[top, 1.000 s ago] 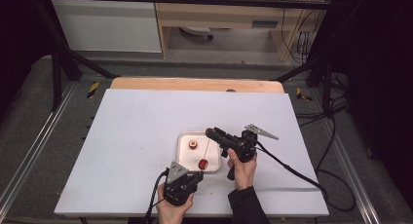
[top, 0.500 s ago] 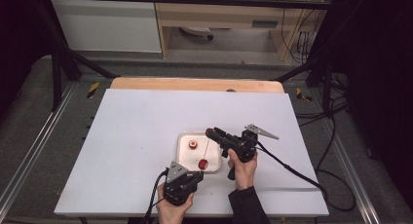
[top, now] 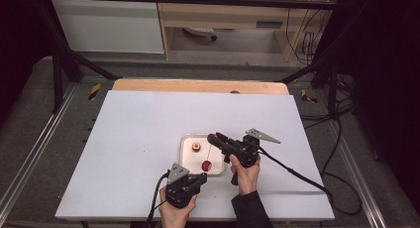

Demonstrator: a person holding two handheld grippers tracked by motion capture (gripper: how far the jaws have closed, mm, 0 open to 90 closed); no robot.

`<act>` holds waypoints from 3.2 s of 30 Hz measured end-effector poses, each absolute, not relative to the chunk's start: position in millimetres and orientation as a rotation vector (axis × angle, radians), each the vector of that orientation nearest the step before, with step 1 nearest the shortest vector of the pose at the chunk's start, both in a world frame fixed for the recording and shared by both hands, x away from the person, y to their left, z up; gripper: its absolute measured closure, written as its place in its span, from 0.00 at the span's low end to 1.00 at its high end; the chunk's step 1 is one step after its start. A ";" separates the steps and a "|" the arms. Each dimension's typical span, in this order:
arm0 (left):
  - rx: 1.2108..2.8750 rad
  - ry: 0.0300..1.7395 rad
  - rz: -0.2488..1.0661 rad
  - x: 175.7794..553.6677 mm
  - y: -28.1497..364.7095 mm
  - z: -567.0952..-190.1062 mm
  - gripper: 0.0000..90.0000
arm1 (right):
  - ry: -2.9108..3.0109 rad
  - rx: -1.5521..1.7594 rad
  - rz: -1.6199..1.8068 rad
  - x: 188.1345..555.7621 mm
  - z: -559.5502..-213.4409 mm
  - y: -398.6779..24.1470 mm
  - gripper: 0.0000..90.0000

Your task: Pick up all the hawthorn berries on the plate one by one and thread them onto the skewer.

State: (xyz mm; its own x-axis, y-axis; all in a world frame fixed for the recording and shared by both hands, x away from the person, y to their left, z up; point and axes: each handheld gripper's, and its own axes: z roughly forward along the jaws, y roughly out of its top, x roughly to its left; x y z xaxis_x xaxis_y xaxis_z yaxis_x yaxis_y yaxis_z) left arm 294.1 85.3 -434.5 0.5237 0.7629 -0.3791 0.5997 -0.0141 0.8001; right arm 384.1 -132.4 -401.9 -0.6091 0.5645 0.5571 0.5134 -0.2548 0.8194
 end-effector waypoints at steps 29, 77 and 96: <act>1.779 1.153 0.322 306.0 104.0 -441.1 0.98 | 2.126 1.309 1.819 379.8 -407.2 -135.2 0.35; 1.833 1.158 0.379 302.8 170.2 -448.3 0.98 | 2.719 0.893 0.864 446.0 -399.5 -80.4 0.08; 1.834 1.157 0.373 303.8 174.9 -450.3 0.98 | 2.819 0.775 0.775 477.8 -398.5 -47.7 0.20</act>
